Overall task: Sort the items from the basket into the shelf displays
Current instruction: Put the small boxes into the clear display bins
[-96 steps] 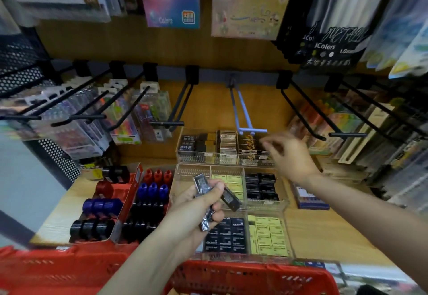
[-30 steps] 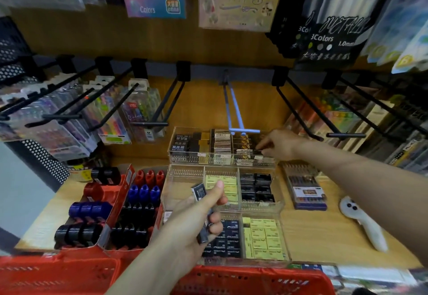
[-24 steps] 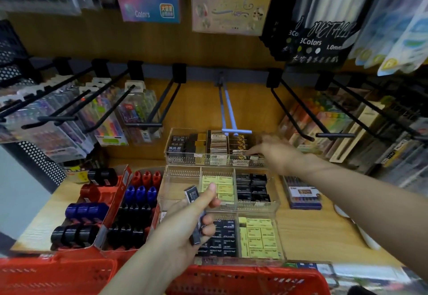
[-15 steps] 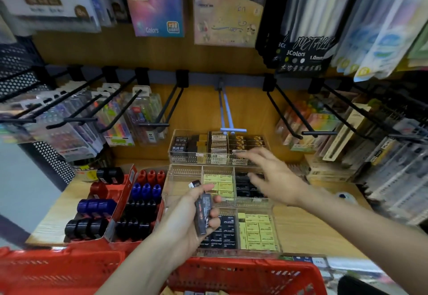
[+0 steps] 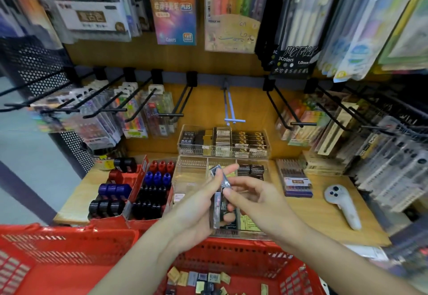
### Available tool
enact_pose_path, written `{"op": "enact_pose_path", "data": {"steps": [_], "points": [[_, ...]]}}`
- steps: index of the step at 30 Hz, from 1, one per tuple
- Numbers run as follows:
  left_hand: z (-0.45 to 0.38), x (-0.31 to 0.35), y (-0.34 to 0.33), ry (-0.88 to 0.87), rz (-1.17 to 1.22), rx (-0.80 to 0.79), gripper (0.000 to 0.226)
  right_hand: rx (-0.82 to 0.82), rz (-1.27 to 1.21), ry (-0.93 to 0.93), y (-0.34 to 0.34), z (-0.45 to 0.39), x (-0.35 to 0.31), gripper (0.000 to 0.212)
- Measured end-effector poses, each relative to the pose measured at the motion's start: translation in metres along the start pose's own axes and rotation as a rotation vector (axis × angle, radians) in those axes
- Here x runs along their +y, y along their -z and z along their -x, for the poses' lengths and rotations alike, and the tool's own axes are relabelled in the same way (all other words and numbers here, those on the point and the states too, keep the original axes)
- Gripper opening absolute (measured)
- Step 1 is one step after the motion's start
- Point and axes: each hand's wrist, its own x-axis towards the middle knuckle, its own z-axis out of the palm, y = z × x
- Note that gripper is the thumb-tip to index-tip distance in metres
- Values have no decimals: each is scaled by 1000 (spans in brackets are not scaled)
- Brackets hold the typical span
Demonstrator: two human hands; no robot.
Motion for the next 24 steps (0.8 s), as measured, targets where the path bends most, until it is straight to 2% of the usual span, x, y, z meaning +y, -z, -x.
{"op": "enact_pose_path", "data": {"steps": [4, 7, 12, 14, 17, 19, 21, 24], "points": [[0, -1, -4, 13, 18, 26, 49, -15, -46, -14, 5, -2, -2, 17], [1, -4, -4, 31, -33, 23, 54, 24, 43, 68, 9, -5, -1, 8], [0, -8, -3, -30, -96, 17, 36, 26, 93, 142, 12, -4, -3, 7], [-1, -8, -1, -85, -165, 29, 35, 39, 70, 171, 15, -3, -4, 7], [-5, -10, 1, -175, -411, 136, 39, 62, -88, 78, 18, -4, -5, 15], [-5, -10, 0, -241, -467, 165, 51, 109, -214, -9, 20, -4, -5, 18], [-6, -11, 0, -261, -372, 198, 54, 133, -276, -79, 20, -3, -5, 19], [-7, -12, -1, -160, -148, 237, 48, 38, -319, -182, 14, 0, -3, 26]]}}
